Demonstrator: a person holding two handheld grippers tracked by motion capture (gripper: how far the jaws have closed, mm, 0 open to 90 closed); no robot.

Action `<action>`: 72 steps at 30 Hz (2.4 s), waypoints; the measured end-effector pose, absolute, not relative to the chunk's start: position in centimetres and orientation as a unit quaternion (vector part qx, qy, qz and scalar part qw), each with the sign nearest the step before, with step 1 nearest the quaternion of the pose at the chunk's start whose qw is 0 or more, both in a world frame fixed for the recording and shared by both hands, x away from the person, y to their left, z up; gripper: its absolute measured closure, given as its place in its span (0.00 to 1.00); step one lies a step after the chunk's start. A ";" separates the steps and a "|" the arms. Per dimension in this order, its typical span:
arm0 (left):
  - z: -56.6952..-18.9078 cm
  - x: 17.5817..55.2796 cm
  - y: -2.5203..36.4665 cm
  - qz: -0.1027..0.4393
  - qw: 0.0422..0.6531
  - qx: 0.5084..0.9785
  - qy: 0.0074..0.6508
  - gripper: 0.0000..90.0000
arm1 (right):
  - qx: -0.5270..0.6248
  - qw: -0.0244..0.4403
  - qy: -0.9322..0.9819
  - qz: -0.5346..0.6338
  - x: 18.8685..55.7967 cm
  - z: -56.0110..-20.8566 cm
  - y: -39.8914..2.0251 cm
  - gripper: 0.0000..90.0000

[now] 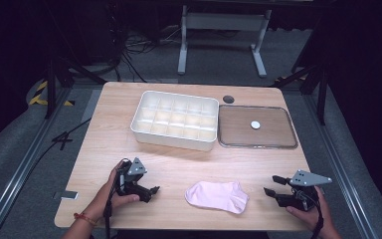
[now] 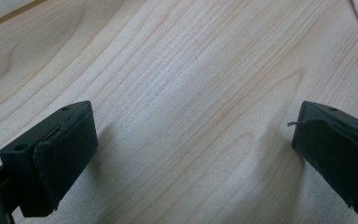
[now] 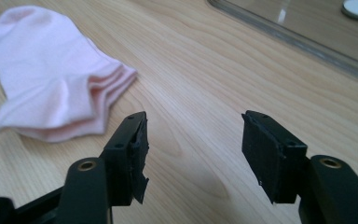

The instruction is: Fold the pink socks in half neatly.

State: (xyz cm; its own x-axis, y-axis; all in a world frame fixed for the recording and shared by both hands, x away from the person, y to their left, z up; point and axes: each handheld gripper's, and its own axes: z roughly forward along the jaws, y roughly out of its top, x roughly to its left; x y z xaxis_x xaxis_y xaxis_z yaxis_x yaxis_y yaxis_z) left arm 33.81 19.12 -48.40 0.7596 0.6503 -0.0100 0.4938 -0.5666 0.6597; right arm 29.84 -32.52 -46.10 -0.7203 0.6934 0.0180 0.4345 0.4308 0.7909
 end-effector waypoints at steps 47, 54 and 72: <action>-46.5 33.4 14.3 0.060 0.402 0.869 0.283 0.38 | 0.171 0.095 0.903 0.384 30.8 -47.6 -16.1 0.99; -46.8 33.5 11.9 0.045 0.398 0.878 0.263 0.43 | 0.169 0.091 0.902 0.387 31.3 -47.7 -15.7 0.99; -47.5 33.0 10.1 0.062 0.351 0.904 0.236 0.44 | 0.160 0.102 0.901 0.390 31.4 -47.8 -15.4 0.99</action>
